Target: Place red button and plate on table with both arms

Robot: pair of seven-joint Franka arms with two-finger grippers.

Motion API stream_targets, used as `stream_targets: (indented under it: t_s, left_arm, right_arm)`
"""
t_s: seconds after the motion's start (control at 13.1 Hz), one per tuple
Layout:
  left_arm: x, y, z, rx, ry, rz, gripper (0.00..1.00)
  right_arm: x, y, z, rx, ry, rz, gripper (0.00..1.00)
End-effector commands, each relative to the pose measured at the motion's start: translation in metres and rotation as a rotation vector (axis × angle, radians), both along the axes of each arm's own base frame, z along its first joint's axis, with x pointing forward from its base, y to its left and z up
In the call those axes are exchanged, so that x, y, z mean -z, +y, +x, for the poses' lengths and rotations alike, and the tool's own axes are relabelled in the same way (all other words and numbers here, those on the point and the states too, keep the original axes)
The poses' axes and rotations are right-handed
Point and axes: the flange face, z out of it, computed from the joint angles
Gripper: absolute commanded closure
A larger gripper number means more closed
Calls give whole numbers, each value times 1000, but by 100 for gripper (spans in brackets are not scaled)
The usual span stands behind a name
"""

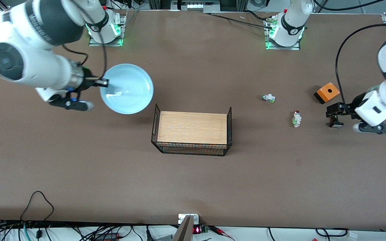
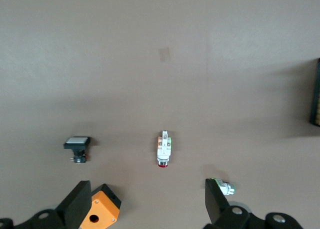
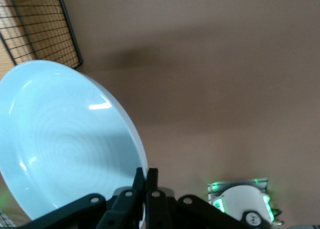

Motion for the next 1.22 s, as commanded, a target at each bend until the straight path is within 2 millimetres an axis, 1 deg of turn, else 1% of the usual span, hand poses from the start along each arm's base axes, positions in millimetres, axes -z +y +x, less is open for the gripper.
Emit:
stream_targets:
  t_s: [0.0, 0.08, 0.23, 0.31, 0.38, 0.46, 0.53, 0.61, 0.69, 0.76, 0.84, 0.99, 1.07, 1.14]
  left_arm:
    - [-38, -6, 1, -29, 18, -1, 0]
    - [-45, -5, -1, -55, 26, 1, 0]
    - [-47, -5, -2, -90, 27, 5, 0]
    - [-46, -4, -1, -85, 25, 5, 0]
    - [-50, 3, -1, -85, 17, 5, 0]
    - [-51, 5, 2, -91, 5, 1, 0]
    - [-54, -6, 3, -77, 1, 1, 0]
    - [-64, -8, 4, -83, -20, 2, 0]
    - [-82, -5, 6, -89, -58, 4, 0]
    - [-89, -1, 7, -95, -73, 2, 0]
    - [-89, 1, 7, -99, -74, -5, 0]
    - [-93, -2, 7, -90, -80, 0, 0]
    - [-95, -6, 2, -87, -70, 4, 0]
    - [-96, -4, -2, -90, -45, 5, 0]
  right_arm:
    - [14, -35, 11, -77, 20, 75, 100]
    - [21, -51, 16, -97, 24, 95, 100]
    - [46, -86, 29, -134, 33, 136, 100]
    - [64, -108, 36, -153, 42, 167, 100]
    - [82, -123, 43, -155, 47, 196, 100]
    - [100, -135, 50, -167, 35, 212, 100]
    - [119, -148, 58, -197, 17, 232, 100]
    - [139, -157, 65, -236, -2, 251, 100]
    - [156, -167, 71, -263, -23, 264, 100]
    - [172, -180, 77, -289, -49, 276, 100]
    - [190, -191, 82, -326, -75, 291, 100]
    - [219, -210, 89, -378, -122, 307, 100]
    - [233, -219, 92, -397, -144, 312, 100]
    - [246, -224, 95, -425, -167, 314, 100]
